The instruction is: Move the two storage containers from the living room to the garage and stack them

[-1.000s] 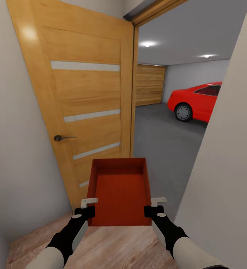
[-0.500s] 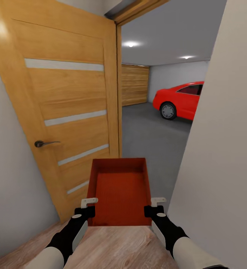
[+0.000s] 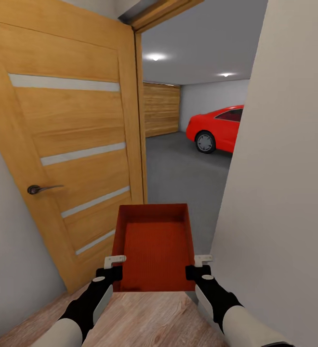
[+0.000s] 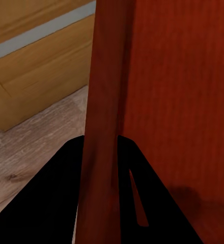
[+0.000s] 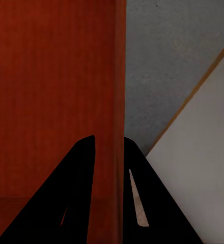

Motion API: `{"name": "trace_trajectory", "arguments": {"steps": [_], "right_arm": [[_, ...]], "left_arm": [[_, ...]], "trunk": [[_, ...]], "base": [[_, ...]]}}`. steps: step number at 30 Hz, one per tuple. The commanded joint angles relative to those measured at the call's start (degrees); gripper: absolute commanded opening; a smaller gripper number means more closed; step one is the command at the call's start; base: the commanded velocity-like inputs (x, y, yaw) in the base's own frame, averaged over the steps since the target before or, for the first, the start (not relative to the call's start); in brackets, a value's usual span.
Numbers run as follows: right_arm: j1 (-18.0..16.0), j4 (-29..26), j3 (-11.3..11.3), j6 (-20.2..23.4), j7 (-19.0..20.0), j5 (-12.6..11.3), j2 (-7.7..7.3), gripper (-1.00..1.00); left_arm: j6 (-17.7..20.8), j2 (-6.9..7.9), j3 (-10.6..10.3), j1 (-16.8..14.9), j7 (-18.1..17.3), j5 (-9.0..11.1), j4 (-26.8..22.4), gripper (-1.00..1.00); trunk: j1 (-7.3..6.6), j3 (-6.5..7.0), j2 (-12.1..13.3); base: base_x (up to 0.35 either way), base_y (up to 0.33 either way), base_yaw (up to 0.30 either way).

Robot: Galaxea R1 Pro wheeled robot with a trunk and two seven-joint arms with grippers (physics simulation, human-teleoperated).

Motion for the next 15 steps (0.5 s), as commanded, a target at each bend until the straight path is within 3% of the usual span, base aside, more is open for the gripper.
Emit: {"name": "trace_trajectory", "arguments": {"steps": [1,10,15], "right_arm": [[-0.01,-0.04,-0.86,0.42,-0.70,0.13,-0.05,-1.00],[0.00,-0.04,-0.86,0.50,-0.70,0.13,-0.05,-1.00],[-0.02,-0.04,-0.86,0.51,-0.70,0.13,-0.05,-1.00]], "left_arm": [[-2.26,0.04,1.13,-0.06,0.76,2.40,-1.46,-1.00],[-2.26,0.04,1.13,-0.06,0.81,2.38,-1.46,-1.00],[-2.26,0.04,1.13,-0.06,0.75,2.39,-1.39,-1.00]], "trunk": [[0.03,-0.14,-0.14],[0.03,-0.14,-0.14],[0.03,-0.14,-0.14]], "base": [[0.000,0.000,-0.006],[0.000,0.000,-0.001],[0.158,0.211,0.000]]}}
